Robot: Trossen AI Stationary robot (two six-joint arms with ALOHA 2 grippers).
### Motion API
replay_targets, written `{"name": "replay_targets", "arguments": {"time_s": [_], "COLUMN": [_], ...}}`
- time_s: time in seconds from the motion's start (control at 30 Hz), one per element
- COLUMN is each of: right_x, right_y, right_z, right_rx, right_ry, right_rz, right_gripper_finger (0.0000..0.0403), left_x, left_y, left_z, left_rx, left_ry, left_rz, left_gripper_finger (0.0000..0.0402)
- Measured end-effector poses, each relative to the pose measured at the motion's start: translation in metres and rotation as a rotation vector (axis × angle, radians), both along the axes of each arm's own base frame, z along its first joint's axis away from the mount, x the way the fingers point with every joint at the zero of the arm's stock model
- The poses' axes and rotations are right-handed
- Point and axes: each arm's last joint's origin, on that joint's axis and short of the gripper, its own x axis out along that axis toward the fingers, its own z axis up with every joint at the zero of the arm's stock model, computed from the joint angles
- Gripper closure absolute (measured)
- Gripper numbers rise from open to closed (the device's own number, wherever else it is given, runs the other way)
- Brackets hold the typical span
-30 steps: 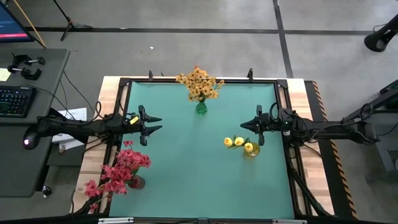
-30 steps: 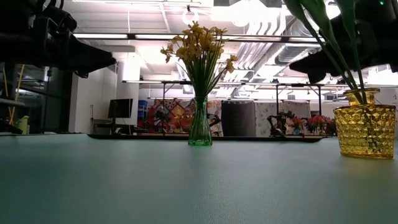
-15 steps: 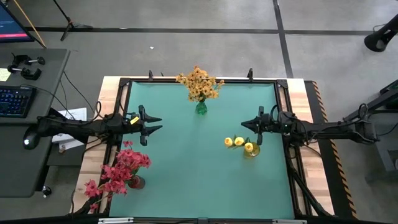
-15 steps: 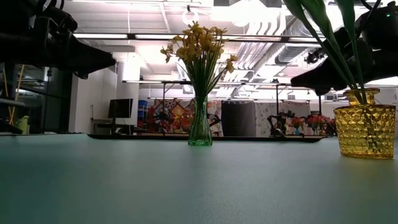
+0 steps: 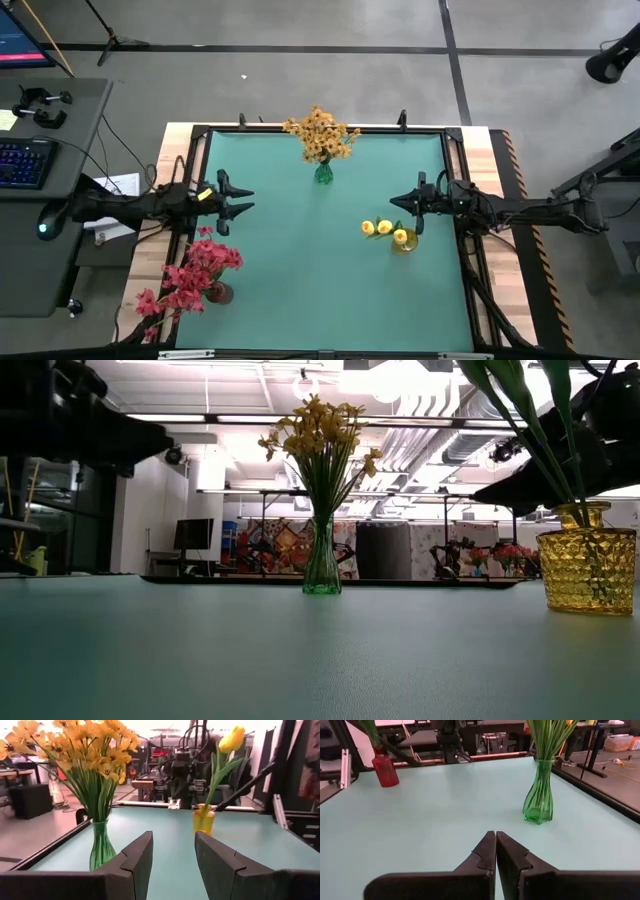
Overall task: Sort flowers into vase by color
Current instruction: Return to Home Position
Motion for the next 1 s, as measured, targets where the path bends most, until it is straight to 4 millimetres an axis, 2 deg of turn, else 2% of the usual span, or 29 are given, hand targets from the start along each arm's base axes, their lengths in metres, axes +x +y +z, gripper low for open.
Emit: {"name": "replay_targets", "arguments": {"time_s": [0.1,0.27,0.47,0.67,1.0], "right_x": [-0.005,-0.014,-0.029,-0.031,-0.03], "right_y": [0.001,0.003,0.006,0.007,0.007], "right_z": [0.002,0.008,0.017,0.033,0.03], "right_rx": [-0.003,-0.013,-0.037,-0.066,-0.061], "right_ry": [-0.016,-0.069,-0.197,-0.356,-0.331], "right_rz": [0.001,0.001,0.0,0.012,0.02], "right_gripper_finger": [0.0403,0.0403,0.0402,0.0402,0.0402], "left_x": [-0.01,-0.012,-0.012,-0.011,-0.011], "left_y": [-0.001,0.001,0.001,0.001,0.002], "left_z": [0.004,0.013,0.011,0.007,0.006], "left_rx": [-0.001,-0.003,-0.003,-0.001,-0.001], "left_ry": [-0.065,-0.159,-0.14,-0.106,-0.094], "left_rz": [-0.01,0.008,0.008,0.007,0.013], "left_gripper_finger": [0.0266,0.0266,0.0266,0.0266,0.0266]}}
